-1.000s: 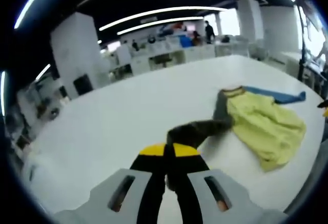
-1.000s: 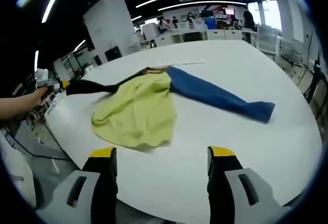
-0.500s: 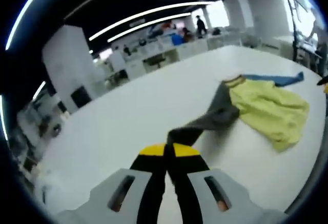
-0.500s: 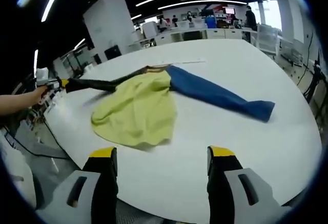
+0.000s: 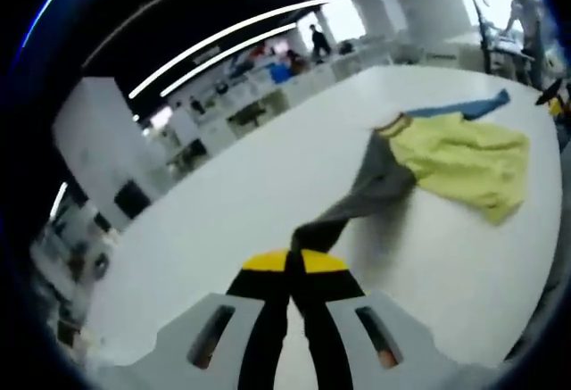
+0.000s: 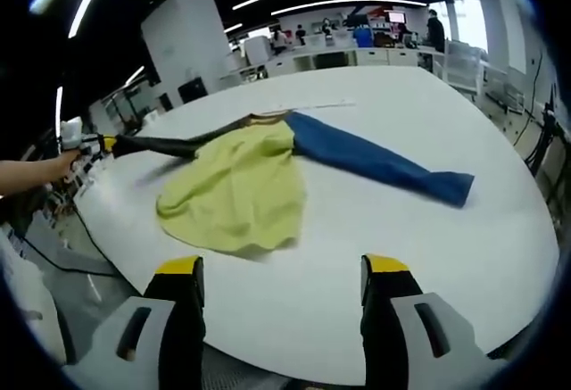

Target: Fold the garment on the visible template until the final outline fits inside the template.

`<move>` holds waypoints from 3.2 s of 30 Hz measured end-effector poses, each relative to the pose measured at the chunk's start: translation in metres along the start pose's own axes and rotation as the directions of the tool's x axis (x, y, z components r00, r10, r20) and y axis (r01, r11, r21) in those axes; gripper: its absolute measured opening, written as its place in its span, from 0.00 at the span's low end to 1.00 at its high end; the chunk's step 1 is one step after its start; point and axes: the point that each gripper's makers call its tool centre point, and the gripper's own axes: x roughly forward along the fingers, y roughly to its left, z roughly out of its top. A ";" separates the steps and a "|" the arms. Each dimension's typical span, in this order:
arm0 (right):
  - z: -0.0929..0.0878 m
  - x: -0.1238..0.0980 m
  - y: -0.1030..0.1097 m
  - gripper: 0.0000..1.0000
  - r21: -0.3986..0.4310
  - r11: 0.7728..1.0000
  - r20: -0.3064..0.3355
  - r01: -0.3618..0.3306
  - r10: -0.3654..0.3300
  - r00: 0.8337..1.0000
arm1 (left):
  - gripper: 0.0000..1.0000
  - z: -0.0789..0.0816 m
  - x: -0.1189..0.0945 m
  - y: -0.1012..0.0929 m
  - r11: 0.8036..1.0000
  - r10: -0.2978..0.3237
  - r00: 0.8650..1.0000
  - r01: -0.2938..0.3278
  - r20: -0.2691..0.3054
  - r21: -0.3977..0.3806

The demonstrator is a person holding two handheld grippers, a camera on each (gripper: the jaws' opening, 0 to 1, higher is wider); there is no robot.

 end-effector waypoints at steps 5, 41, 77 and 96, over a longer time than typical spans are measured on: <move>0.002 0.001 0.004 0.71 -0.004 1.000 0.003 -0.003 0.003 1.000 | 0.00 -0.002 -0.001 -0.010 0.990 -0.049 0.999 0.051 -0.014 0.129; 0.001 0.003 0.021 0.71 -0.024 1.000 -0.029 -0.006 0.005 1.000 | 0.00 -0.097 0.009 -0.046 0.639 -0.168 0.914 0.386 -0.370 0.665; -0.001 0.008 0.029 0.72 -0.014 1.000 -0.039 -0.017 0.017 0.999 | 0.21 -0.151 0.003 -0.055 0.696 -0.176 0.834 0.481 -0.524 0.532; 0.002 0.015 0.035 0.72 -0.026 0.999 -0.034 -0.044 0.043 0.999 | 1.00 -0.106 0.003 -0.052 0.968 -0.199 0.960 0.161 -0.197 -0.193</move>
